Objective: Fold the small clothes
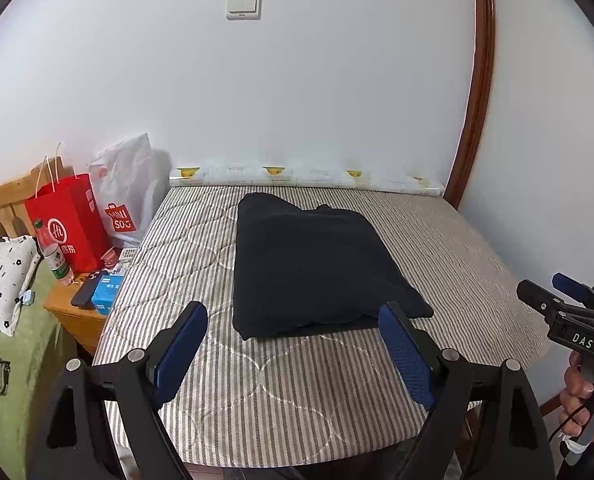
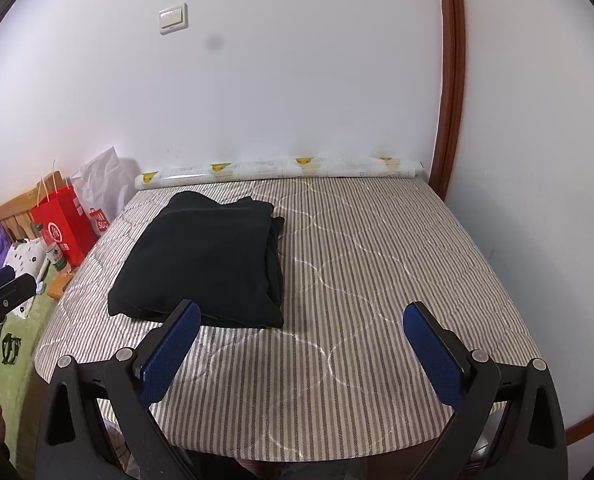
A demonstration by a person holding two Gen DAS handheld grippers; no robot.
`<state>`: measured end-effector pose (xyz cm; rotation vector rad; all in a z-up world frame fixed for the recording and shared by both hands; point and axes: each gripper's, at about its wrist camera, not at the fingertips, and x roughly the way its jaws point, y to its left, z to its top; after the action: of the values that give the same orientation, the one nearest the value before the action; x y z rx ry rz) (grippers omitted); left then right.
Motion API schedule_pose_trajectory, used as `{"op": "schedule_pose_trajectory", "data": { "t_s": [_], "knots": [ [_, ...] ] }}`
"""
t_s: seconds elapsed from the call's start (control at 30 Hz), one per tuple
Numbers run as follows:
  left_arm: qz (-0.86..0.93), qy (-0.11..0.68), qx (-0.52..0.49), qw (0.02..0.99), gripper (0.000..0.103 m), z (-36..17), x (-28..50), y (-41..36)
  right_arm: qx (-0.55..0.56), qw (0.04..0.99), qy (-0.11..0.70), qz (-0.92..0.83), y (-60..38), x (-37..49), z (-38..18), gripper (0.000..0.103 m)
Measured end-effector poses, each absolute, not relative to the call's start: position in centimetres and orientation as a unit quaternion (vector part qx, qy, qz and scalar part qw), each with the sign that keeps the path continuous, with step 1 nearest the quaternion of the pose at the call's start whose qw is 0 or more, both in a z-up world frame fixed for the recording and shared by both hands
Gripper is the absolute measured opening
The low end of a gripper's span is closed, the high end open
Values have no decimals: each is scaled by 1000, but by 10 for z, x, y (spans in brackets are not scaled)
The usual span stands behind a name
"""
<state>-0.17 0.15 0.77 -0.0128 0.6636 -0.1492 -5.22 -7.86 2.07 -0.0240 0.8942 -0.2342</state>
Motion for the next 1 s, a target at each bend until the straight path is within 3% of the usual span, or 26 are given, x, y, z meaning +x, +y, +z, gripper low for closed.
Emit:
{"op": "schedule_pose_trajectory", "data": {
  "t_s": [1.0],
  "knots": [
    [-76,321,-5,944,87,9,-3,2,-4,895,433,-102,-85,-55,22,100]
  ]
}}
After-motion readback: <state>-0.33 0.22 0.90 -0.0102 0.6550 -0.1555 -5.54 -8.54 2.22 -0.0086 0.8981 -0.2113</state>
